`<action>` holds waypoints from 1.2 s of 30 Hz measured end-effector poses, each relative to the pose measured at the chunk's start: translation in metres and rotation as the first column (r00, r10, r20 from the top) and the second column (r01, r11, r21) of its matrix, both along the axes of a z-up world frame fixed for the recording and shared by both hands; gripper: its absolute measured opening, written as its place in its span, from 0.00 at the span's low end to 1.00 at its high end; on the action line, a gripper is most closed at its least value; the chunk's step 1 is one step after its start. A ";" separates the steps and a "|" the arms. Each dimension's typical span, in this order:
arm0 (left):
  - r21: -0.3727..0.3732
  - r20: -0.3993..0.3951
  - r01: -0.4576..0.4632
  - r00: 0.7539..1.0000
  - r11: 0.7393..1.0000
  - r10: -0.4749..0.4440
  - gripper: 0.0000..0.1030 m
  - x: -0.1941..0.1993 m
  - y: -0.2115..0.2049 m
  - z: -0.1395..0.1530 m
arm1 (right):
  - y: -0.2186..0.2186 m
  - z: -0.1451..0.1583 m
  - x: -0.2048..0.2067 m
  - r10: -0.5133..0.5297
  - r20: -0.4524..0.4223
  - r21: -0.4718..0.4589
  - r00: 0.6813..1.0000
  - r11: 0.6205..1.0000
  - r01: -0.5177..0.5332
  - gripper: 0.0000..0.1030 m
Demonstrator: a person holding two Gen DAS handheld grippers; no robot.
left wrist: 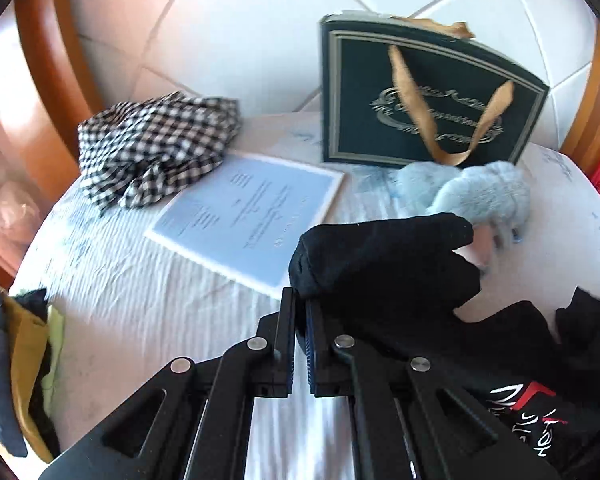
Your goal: Fold clothes
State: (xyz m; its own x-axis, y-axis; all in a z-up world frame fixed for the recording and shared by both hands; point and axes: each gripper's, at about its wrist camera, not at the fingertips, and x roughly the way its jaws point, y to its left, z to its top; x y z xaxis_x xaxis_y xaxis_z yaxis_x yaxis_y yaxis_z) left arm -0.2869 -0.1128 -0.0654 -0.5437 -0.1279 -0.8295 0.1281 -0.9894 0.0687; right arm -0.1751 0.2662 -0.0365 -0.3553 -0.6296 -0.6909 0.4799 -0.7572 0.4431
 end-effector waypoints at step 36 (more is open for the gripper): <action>-0.009 -0.094 0.027 0.995 1.000 -0.028 0.07 -0.031 0.034 0.032 | 0.136 0.022 -0.102 -0.369 -0.510 0.650 0.777 0.426 0.629 0.02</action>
